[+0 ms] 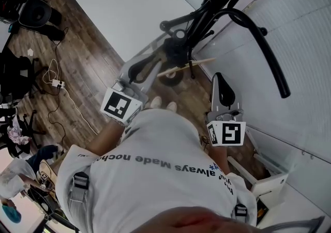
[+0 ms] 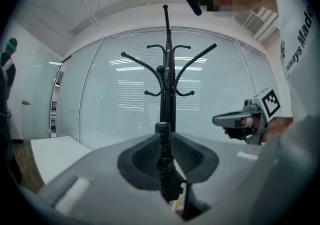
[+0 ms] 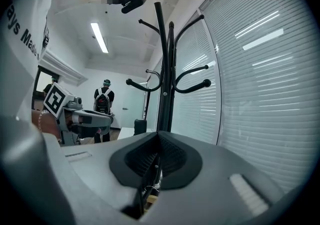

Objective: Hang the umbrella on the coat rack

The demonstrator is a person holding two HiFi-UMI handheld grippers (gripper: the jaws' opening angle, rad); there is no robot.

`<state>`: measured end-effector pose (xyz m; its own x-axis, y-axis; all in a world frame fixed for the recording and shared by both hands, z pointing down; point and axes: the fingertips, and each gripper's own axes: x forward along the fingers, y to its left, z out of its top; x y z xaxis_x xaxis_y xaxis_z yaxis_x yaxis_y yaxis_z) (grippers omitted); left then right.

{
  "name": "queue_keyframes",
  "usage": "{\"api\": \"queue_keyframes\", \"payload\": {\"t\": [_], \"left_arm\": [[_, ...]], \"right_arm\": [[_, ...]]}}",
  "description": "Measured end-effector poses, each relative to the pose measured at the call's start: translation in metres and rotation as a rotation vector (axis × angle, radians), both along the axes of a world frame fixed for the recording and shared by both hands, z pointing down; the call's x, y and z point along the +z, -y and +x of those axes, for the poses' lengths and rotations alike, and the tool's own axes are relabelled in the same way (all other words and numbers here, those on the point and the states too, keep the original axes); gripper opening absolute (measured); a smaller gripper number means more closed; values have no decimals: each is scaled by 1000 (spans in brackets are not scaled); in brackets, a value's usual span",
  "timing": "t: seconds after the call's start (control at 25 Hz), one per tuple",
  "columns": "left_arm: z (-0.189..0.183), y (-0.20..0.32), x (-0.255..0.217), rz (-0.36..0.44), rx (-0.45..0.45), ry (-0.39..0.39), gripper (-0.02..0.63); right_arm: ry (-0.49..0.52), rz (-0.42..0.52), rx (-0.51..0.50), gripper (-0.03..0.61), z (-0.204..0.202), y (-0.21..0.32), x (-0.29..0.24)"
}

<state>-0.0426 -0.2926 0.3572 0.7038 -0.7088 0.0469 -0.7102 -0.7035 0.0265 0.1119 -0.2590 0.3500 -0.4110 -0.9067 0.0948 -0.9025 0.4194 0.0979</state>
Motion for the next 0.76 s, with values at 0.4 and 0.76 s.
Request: {"api": "queue_keyframes", "payload": {"t": [0.4, 0.76], "left_arm": [[9, 2, 3, -10, 2, -3, 80], [11, 10, 7, -10, 4, 13, 78]], "right_arm": [[-3, -2, 9, 2, 7, 2, 2], [-8, 0, 1, 2, 8, 9, 5]]}}
